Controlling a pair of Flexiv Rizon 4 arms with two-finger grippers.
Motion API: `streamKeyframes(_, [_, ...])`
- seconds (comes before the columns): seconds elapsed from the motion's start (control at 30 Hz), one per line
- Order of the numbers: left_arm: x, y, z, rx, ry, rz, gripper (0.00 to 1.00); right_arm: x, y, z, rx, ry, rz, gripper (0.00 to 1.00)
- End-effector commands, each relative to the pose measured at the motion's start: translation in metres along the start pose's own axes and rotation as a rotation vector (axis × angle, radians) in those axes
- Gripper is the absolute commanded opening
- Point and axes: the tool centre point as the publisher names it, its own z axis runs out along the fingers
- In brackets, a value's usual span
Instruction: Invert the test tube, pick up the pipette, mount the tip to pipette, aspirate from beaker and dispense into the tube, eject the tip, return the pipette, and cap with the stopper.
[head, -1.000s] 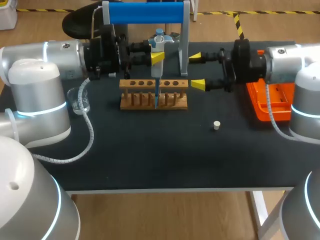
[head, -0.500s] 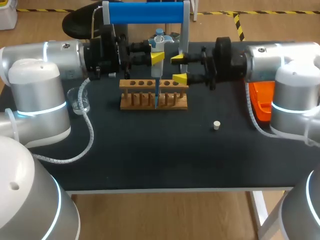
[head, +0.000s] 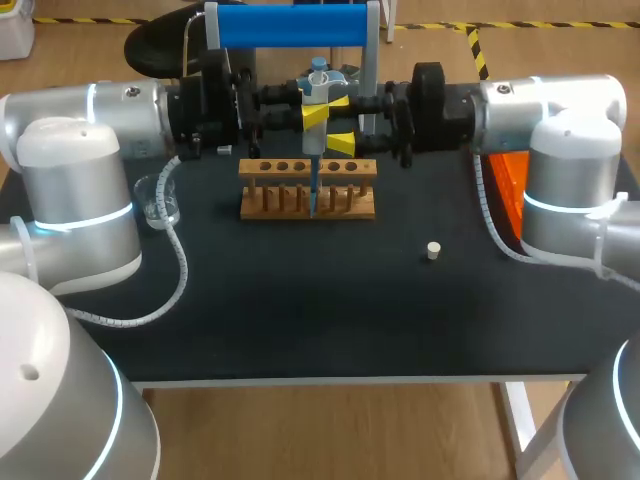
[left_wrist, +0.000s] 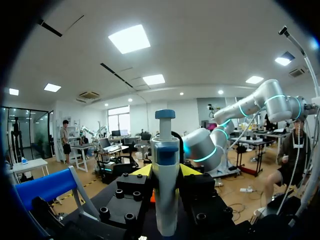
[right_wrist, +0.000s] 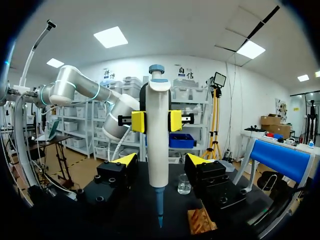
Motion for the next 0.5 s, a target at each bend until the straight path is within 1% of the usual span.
streamKeyframes(0.03, [0.000, 0.000, 0.001, 0.001, -0.001, 0.001, 0.00, 0.000, 0.001, 0.004, -0.004, -0.002, -0.001, 0.60])
streamKeyframes(0.3, [0.000, 0.000, 0.001, 0.001, -0.001, 0.001, 0.00, 0.004, 0.004, 0.011, -0.011, 0.002, 0.005, 0.55])
streamKeyframes(0.4, [0.000, 0.000, 0.001, 0.001, -0.001, 0.001, 0.00, 0.006, 0.005, 0.013, -0.012, 0.005, 0.008, 0.50])
streamKeyframes(0.5, [0.000, 0.000, 0.001, 0.001, -0.001, 0.001, 0.00, 0.007, 0.005, 0.015, -0.013, 0.008, 0.010, 0.49])
